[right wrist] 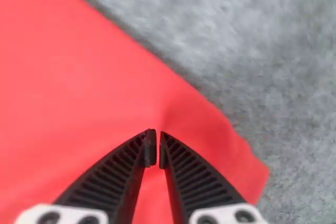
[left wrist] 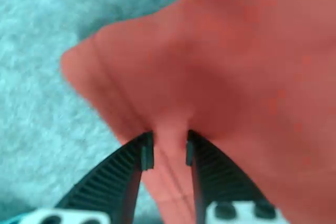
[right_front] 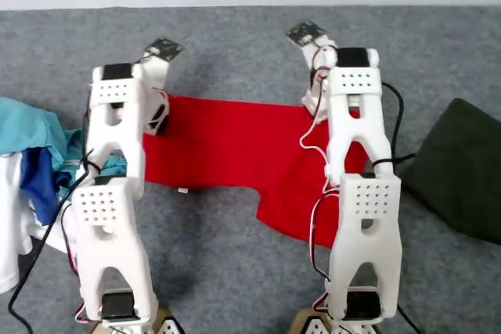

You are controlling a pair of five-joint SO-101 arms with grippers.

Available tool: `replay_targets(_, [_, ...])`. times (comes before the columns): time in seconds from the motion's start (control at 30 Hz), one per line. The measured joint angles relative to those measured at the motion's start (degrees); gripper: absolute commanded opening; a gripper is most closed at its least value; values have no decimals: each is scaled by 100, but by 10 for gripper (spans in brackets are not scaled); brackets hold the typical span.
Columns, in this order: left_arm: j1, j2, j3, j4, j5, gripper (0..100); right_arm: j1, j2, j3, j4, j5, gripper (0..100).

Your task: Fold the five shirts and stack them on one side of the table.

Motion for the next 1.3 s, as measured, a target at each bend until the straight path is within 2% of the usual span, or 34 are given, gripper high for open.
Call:
replay_targets(0.3, [-88, 44, -1538, 1301, 0, 115, -176, 123, -545, 176, -26, 17])
replay_targets(0.57, [141, -53, -1846, 1371, 18, 115, -123, 299, -967, 624, -26, 9])
replay_targets(0.67, [264, -431, -1697, 1371, 18, 115, 35, 185, -1495, 1090, -26, 9])
replay_targets(0.77, [475, -774, -1345, 1371, 18, 115, 246, -123, -1934, 1134, -70, 9])
replay_targets(1.03, [1600, -1714, 26, 1371, 18, 115, 888, -1820, -2031, 1134, -352, 9])
replay_targets(1.3, [3429, -2127, 958, 1371, 18, 142, 1653, -4114, -870, 1134, -369, 9])
